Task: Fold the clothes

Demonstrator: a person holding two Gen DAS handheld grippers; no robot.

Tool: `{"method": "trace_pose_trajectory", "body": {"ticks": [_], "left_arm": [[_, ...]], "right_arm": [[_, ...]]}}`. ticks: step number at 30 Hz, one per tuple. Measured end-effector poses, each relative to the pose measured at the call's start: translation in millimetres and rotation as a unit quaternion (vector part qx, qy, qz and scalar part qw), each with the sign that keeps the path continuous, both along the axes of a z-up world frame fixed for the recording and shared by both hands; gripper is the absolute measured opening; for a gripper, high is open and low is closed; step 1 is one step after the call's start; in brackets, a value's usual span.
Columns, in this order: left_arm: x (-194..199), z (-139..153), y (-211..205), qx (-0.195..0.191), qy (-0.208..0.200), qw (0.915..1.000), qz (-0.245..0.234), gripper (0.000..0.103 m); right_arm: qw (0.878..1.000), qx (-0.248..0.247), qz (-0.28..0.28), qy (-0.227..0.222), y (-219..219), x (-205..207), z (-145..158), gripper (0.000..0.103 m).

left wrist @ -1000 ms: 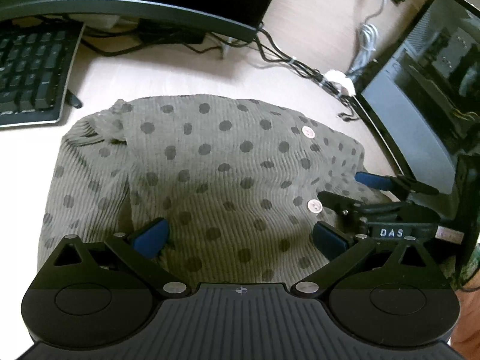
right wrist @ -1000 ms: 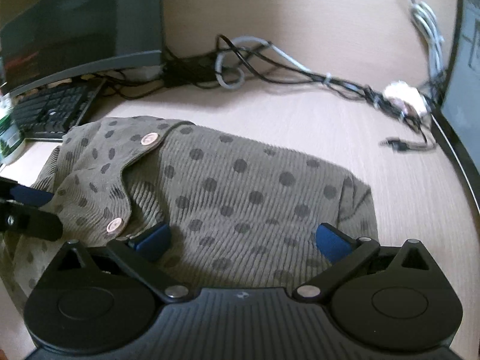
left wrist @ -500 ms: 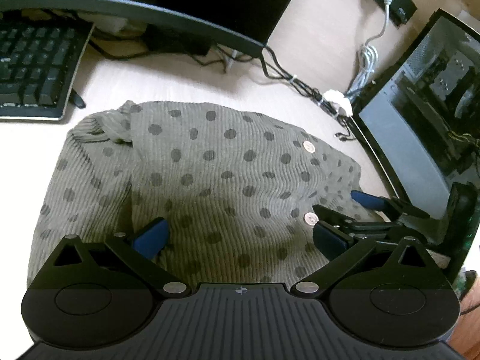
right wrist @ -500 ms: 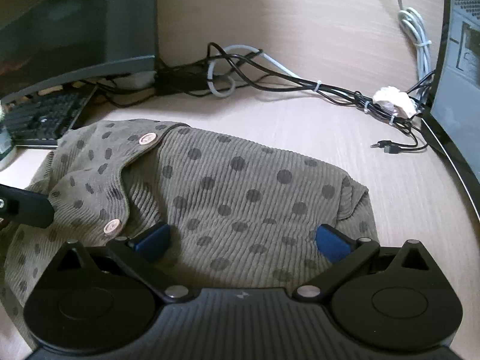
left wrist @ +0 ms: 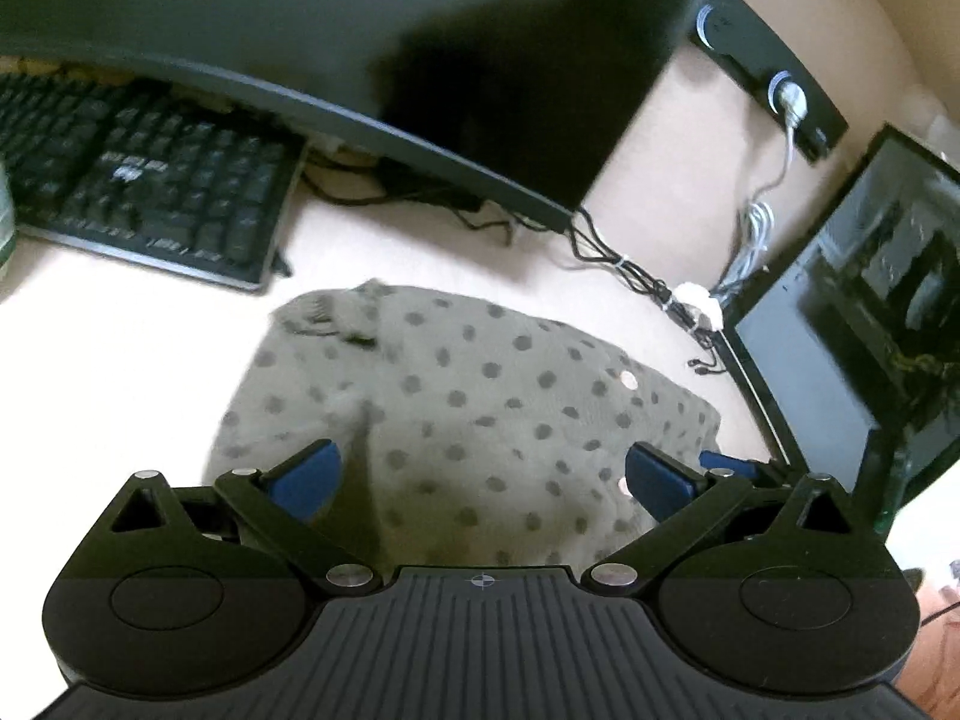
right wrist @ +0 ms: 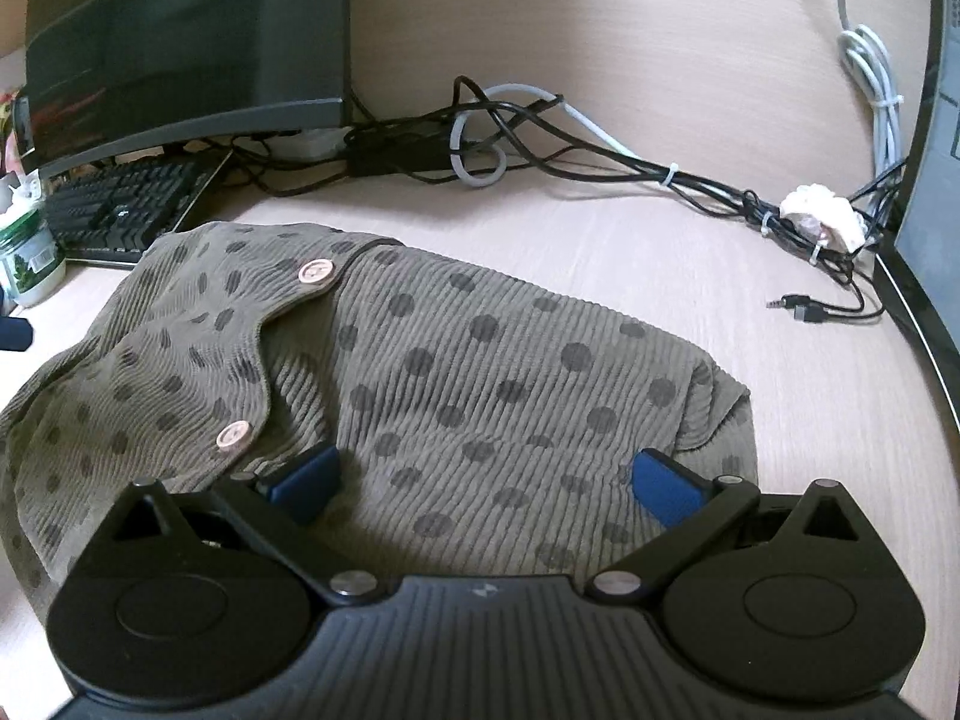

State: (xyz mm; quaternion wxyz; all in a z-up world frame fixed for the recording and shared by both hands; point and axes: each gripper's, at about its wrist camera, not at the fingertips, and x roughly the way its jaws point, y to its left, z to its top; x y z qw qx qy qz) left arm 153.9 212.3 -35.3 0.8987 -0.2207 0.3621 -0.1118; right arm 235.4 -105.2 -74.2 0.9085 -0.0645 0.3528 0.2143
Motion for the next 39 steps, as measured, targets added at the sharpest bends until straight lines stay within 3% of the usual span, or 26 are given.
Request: {"method": "trace_pose_trajectory", "body": {"ticks": [15,25,31,33,34,36,38,39], "left_arm": [[129,-39,26,-0.133,0.024,0.9907,0.009,0.103],[96,-23,7,-0.049,0.027,0.9973,-0.048,0.103],[73,-38,-5,-0.031,0.063,0.9957,-0.061,0.101],[68,-37,-10,-0.008,0.061,0.9957,-0.069,0.095],[67,-37,-13,0.009,0.059,0.9955,-0.074,0.069],[62,-32,-13,0.023,0.055,0.9952,-0.078,0.059],[55,-25,-9,0.023,0.051,0.9954,-0.077,0.030],[51,-22,-7,0.022,0.050,0.9956,-0.077,0.027]], "right_arm": [[1.000,-0.008,-0.004,0.000,0,-3,0,0.103],[1.000,-0.024,0.002,0.016,2,-1,4,0.103],[0.999,-0.030,0.001,0.023,5,2,7,0.103],[0.999,-0.030,-0.001,0.026,6,3,7,0.103],[0.999,-0.025,-0.002,0.029,5,4,6,0.103],[0.999,-0.018,-0.001,0.033,2,5,8,0.103],[1.000,-0.008,-0.001,0.015,-3,-1,19,0.103],[1.000,-0.002,-0.001,0.004,-7,-9,25,0.103]]}}
